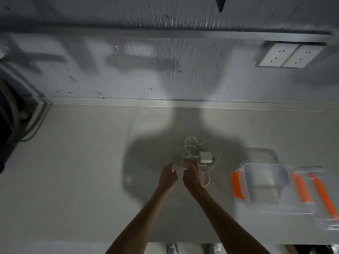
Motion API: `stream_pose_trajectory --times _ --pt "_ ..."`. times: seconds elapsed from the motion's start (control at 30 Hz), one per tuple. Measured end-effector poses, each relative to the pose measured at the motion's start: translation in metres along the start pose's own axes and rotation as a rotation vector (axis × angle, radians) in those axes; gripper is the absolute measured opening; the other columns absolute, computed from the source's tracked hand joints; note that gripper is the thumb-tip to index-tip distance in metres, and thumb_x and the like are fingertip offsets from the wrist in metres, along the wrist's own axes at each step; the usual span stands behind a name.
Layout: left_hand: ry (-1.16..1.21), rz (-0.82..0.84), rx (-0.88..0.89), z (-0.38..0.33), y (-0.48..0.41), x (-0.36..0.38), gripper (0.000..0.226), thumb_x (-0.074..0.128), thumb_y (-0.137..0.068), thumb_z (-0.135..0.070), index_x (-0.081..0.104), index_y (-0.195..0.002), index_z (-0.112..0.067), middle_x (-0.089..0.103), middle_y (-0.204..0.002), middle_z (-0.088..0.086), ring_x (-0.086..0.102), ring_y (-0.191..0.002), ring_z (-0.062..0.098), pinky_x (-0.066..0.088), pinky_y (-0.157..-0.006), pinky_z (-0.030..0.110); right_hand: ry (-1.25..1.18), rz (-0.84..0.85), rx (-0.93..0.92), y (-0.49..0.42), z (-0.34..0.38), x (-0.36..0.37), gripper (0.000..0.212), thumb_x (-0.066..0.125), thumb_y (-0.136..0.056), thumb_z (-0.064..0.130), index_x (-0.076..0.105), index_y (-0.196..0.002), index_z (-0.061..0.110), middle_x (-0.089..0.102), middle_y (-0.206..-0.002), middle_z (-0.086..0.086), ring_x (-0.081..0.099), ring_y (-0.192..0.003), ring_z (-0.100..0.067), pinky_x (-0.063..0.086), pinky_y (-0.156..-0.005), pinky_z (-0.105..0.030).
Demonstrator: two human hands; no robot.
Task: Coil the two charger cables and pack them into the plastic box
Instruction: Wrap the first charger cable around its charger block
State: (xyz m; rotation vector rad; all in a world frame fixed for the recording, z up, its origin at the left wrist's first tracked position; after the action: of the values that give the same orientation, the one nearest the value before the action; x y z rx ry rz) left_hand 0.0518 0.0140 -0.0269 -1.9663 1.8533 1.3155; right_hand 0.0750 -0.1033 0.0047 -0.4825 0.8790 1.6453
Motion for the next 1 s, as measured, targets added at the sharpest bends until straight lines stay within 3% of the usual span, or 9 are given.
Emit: stream_pose_trajectory --times 0.23,0.33,0.4,0.47,0.57,0.7,0.8,0.93,1.0 --pt "0.279 0.164 -0.042 -0.007 -0.017 0.018 0.017 0.057 -0.081 -0.013 0.069 -0.087 -0.003 0.071 -0.084 0.021 0.071 -0.085 0.034 0.059 -0.072 0.044 0.079 -0.049 0.157 -0.004 -0.002 -0.005 0.031 0.053 -0.089 0.003 0.056 -0.115 0.02 0.041 -0.133 -0.007 0.056 -0.1 -0.024 0.053 -0.076 -0.04" --pt "0.429 0.105 -0.023 -0.013 -0.009 0.013 0.019 0.057 -0.084 -0.008 0.067 -0.073 -0.019 0.064 -0.065 0.001 0.063 -0.068 0.018 0.051 -0.066 0.035 0.091 0.006 0.133 -0.006 -0.009 0.001 0.03 0.06 -0.086 0.003 0.058 -0.114 0.013 0.054 -0.127 -0.009 0.057 -0.11 -0.027 0.052 -0.083 -0.039" --pt "0.599 0.128 -0.029 -0.021 0.007 0.004 0.007 0.066 -0.084 -0.022 0.061 -0.083 -0.019 0.062 -0.07 -0.002 0.06 -0.065 0.015 0.052 -0.06 0.033 -0.046 0.057 0.113 -0.002 -0.009 0.004 0.023 0.059 -0.085 0.0 0.062 -0.107 0.007 0.065 -0.11 -0.011 0.062 -0.098 -0.025 0.052 -0.078 -0.036" --pt "0.73 0.116 -0.102 -0.015 0.02 -0.006 0.044 0.07 -0.082 -0.03 0.045 -0.109 -0.006 0.06 -0.084 0.009 0.061 -0.064 0.018 0.052 -0.056 0.035 -0.189 0.166 0.05 0.009 0.001 0.005 0.023 0.053 -0.087 -0.004 0.063 -0.106 0.005 0.067 -0.093 -0.01 0.063 -0.08 -0.021 0.053 -0.069 -0.035" --pt "0.805 0.109 -0.116 -0.018 0.039 -0.029 0.026 0.057 -0.093 -0.019 0.04 -0.111 -0.012 0.057 -0.092 0.009 0.061 -0.069 0.02 0.055 -0.058 0.039 -0.262 0.339 0.005 0.032 0.017 0.002 0.033 0.048 -0.091 -0.005 0.064 -0.114 0.01 0.069 -0.093 -0.007 0.067 -0.075 -0.022 0.055 -0.068 -0.036" --pt "0.581 0.142 -0.02 -0.027 0.057 -0.067 0.007 0.05 -0.094 -0.022 0.053 -0.093 -0.016 0.06 -0.082 0.004 0.059 -0.067 0.02 0.054 -0.06 0.039 -0.173 -0.022 -0.123 0.04 0.028 -0.043 0.043 0.056 -0.084 -0.003 0.061 -0.118 0.022 0.061 -0.121 -0.004 0.064 -0.098 -0.026 0.055 -0.081 -0.036" --pt "0.229 0.177 0.194 -0.056 0.083 -0.107 0.011 0.048 -0.088 -0.039 0.055 -0.091 -0.031 0.065 -0.082 -0.005 0.065 -0.078 0.026 0.053 -0.067 0.036 -0.087 0.077 -0.341 0.046 0.057 -0.056 0.068 0.068 -0.08 0.006 0.043 -0.137 0.033 0.04 -0.137 0.012 0.054 -0.105 -0.008 0.051 -0.087 -0.024" --pt "0.041 0.142 0.528 -0.126 0.133 -0.177 0.018 0.05 -0.094 -0.036 0.055 -0.094 -0.019 0.063 -0.078 -0.005 0.063 -0.07 0.015 0.048 -0.064 0.028 -0.062 0.101 -0.275 0.034 0.073 -0.068 0.009 0.067 -0.083 0.018 0.066 -0.086 0.026 0.065 -0.076 0.009 0.058 -0.063 -0.001 0.047 -0.063 -0.026" --pt "0.203 0.19 0.615 -0.167 0.165 -0.218 0.018 0.051 -0.097 -0.024 0.052 -0.084 -0.012 0.058 -0.071 0.003 0.054 -0.06 0.013 0.044 -0.056 0.024 -0.102 0.036 -0.195 0.024 0.068 -0.074 0.016 0.064 -0.086 0.027 0.063 -0.072 0.02 0.062 -0.058 0.004 0.058 -0.053 -0.006 0.048 -0.058 -0.031"
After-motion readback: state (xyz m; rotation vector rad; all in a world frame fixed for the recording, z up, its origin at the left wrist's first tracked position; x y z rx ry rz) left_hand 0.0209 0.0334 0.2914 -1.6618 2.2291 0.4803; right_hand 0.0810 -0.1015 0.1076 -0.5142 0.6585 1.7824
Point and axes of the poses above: each hand's wrist, its own y-axis away from the middle knuckle, its own x-axis out of the palm, z = x × y, the point moved 6 cm from there along -y, towards the middle knuckle
